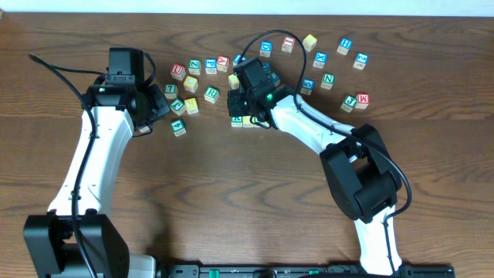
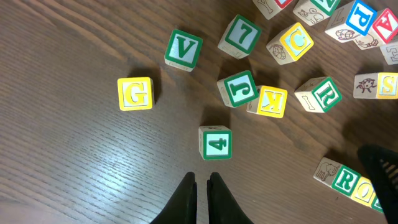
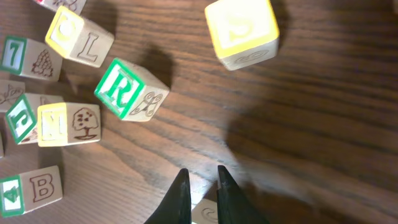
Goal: Spell out ROBOT
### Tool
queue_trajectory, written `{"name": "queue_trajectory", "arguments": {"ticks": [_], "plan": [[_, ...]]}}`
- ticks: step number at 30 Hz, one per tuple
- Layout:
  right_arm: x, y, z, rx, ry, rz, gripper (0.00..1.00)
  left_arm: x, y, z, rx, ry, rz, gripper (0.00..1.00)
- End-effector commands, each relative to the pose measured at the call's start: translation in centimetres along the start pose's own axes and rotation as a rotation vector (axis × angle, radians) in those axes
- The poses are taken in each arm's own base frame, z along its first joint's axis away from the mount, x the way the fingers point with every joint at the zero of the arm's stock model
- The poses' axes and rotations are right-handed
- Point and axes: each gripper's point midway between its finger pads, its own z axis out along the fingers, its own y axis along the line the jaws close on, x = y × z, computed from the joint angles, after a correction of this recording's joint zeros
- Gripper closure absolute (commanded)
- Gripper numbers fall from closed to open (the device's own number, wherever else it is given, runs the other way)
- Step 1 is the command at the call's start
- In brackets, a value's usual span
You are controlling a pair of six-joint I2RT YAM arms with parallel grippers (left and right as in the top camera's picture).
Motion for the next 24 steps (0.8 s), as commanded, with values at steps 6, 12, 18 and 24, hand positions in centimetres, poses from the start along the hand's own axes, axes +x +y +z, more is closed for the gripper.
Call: {"name": "queue_trajectory", "arguments": {"ticks": [6,12,18,24], "plan": [[-1.2,-0.2,-0.7,-0.036,-0.010,-0.020,0.90,0.1,0.5,-0.1,-0.016,-0.008,0.003,0.91],[-1.7,-2.6,-1.1,-0.002,0.001,0.020,0.91,0.1,0.5,-0.1,-0.016,-0.009,0.003,0.91],[-2.2,-3.9,-1.5,0.015,0.000,0.043,0.88,0.1,0.5,-0.1,-0.016,-0.009,0.003,0.91],[-2.8,-5.5,-3.0,0.055,-0.003,0.070,0.89,0.1,0.5,-0.1,-0.016,-0.009,0.003,0.91]]}}
